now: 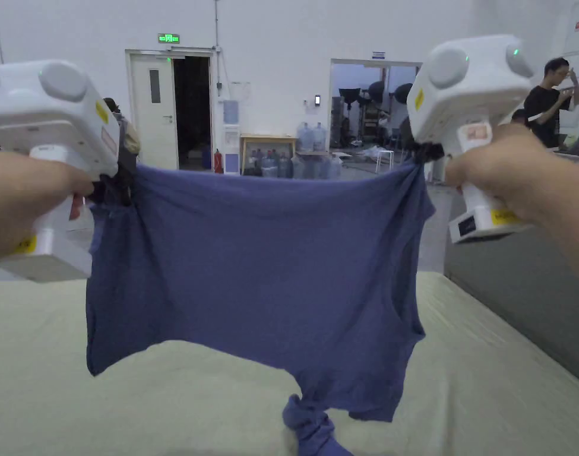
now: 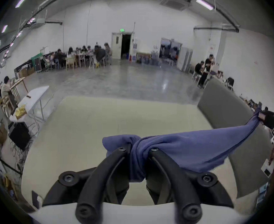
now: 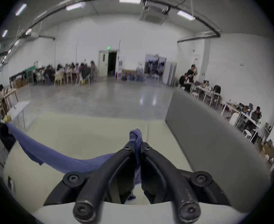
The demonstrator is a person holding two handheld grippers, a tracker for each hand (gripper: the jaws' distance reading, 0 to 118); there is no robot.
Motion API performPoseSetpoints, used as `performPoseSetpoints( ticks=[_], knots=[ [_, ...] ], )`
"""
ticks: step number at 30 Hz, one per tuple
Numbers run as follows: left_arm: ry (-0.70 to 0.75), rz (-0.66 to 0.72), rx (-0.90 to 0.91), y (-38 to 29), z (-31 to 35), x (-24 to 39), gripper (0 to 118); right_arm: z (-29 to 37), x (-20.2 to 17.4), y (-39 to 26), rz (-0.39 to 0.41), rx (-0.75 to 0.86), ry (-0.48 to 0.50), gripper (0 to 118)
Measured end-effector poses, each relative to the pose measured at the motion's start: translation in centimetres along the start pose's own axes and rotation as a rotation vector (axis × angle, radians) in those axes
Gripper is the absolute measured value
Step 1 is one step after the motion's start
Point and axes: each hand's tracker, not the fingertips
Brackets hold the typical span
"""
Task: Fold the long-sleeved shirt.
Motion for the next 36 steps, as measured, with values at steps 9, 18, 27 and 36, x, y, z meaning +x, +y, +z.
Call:
performPoseSetpoints(
  ticks=[9, 18, 27, 36],
  knots=[
    [0.029, -0.054, -0.307, -15.8, -10.5, -1.7, 9, -9.2, -2.0, -16.6, 0.01, -0.249, 0.083, 3],
    [-0.046, -0.209, -0.417, -30.0, -3.5, -3.3, 9, -0.3, -0.9, -29.3, 0.198, -0.3, 0.231, 3],
    [-0.056, -0.384, -0.544, -46.0, 4.3, -3.4, 9, 9.6, -0.5, -44.9, 0.247, -0.442, 0.278, 3],
    [-0.083, -0.369, -0.624, -54.6, 8.1, -4.7, 9, 14.3, -0.4, -53.4, 0.242, -0.628, 0.325, 3]
  ],
)
